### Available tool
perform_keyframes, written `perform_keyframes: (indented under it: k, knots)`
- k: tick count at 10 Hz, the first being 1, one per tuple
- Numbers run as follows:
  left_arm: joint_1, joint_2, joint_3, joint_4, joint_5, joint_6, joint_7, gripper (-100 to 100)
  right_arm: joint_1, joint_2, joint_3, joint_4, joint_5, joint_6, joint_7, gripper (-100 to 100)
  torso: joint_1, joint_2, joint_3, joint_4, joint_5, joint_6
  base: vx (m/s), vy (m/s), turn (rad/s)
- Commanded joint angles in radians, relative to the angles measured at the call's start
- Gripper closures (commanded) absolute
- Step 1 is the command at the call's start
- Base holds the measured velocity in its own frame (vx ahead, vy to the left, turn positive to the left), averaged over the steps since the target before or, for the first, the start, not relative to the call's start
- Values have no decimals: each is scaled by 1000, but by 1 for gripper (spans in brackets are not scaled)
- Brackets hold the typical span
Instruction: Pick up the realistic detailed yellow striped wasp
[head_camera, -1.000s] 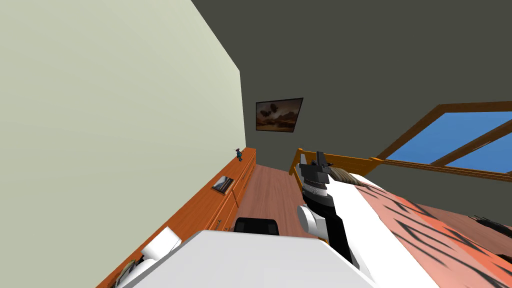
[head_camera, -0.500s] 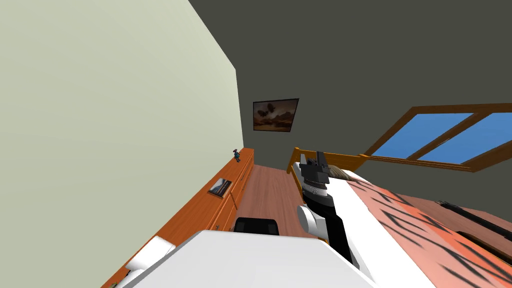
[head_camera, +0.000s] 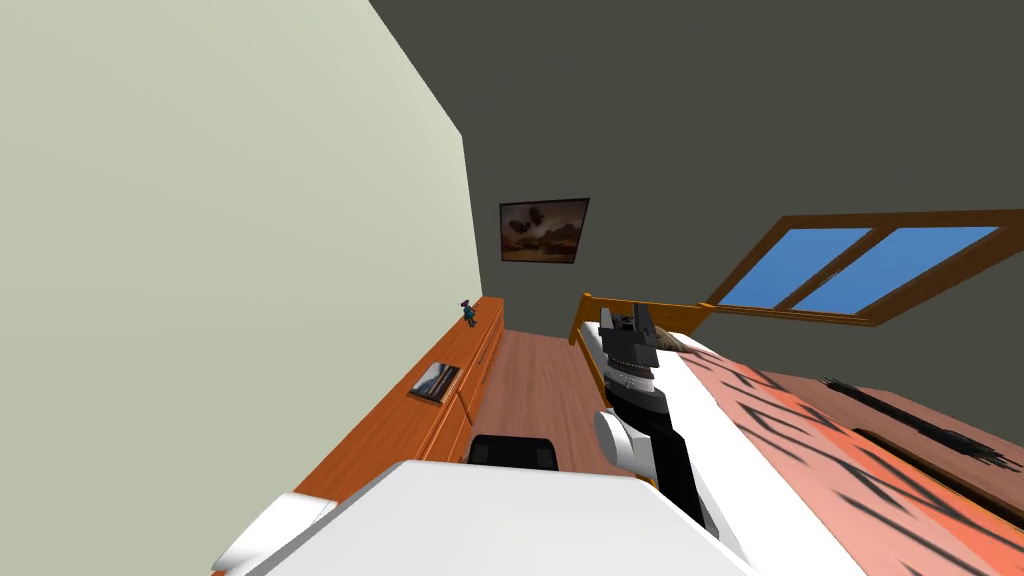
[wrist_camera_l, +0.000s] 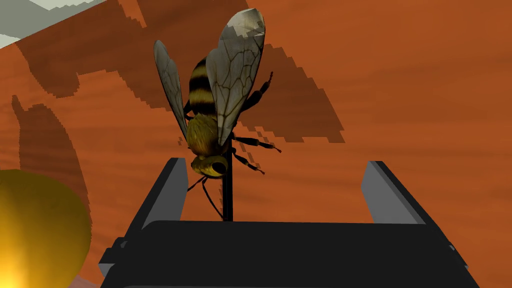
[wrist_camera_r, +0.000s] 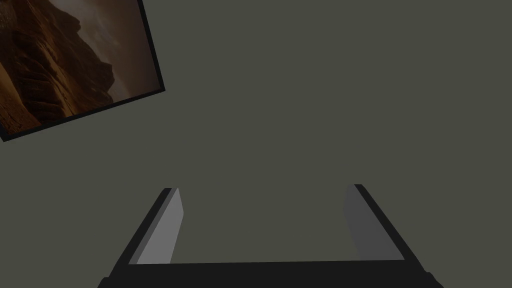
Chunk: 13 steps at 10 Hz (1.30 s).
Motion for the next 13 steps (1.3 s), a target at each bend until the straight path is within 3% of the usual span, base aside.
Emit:
perform_keyframes:
  k: [1, 2, 5, 8, 10, 13]
  knots:
    - [4, 6, 2, 22, 50, -1, -9, -100, 0, 0, 0, 0, 0, 0, 0, 0, 0, 0, 0, 0, 0, 0, 18, 46, -87]
    - [4, 6, 2, 22, 60, -1, -9, -100, 0, 0, 0, 0, 0, 0, 0, 0, 0, 0, 0, 0, 0, 0, 5, 20, 12]
    - [16, 30, 10, 81, 158, -9, -37, -100, 0, 0, 0, 0, 0, 0, 0, 0, -1, 1, 0, 0, 0, -1, 14, 35, -121]
    - [23, 39, 13, 105, 217, -12, -49, -100, 0, 0, 0, 0, 0, 0, 0, 0, 0, 1, 0, 0, 0, 0, 8, 40, -69]
    - [35, 52, 16, 144, 281, -16, -68, -100, 0, 0, 0, 0, 0, 0, 0, 0, -1, 1, 1, 0, 0, 0, 4, 46, -107]
    - [45, 55, 17, 168, 323, -17, -79, -100, 0, 0, 0, 0, 0, 0, 0, 0, -1, 2, 1, 0, 0, -1, -6, 34, -36]
